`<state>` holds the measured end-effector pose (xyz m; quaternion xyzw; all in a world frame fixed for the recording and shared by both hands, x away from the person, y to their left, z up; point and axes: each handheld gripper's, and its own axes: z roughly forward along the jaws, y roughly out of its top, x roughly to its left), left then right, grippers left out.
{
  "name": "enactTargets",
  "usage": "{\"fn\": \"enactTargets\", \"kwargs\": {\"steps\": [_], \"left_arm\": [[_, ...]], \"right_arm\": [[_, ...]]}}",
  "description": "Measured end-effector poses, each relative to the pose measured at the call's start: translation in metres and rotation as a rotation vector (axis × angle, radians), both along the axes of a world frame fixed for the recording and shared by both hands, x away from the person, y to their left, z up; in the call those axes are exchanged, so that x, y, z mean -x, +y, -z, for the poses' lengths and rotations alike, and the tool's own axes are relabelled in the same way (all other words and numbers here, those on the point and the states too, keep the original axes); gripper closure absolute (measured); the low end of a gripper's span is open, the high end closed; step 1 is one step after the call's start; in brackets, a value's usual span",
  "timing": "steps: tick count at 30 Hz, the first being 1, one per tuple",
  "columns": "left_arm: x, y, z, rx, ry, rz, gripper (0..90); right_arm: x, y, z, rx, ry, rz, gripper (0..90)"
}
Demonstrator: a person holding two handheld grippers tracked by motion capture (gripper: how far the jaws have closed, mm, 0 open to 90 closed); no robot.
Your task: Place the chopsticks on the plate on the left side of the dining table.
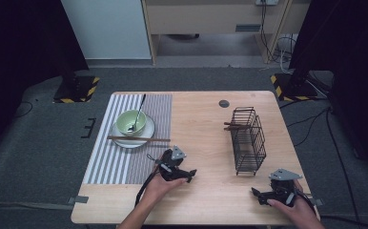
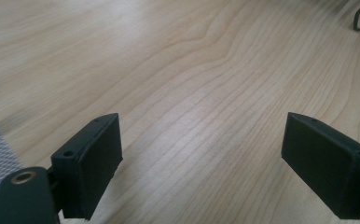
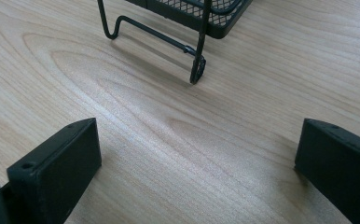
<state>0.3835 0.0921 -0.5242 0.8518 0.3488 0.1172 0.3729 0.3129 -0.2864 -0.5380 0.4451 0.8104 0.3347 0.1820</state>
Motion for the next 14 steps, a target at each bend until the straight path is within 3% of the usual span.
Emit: {"fn": "enactTargets", "kwargs": {"steps": [5, 14], "left_arm": [[0.001, -0.011, 0.01, -0.046, -0.021, 0.012, 9.1], [0.0, -0.013, 0.012, -0.043, -0.034, -0.006, 6.7]], "right_arm": [[0.0, 0.0, 0.0, 0.001, 0.0, -0.002, 0.4], [0.0, 0.0, 0.0, 0.002, -0.001, -0.003, 0.3]]}}
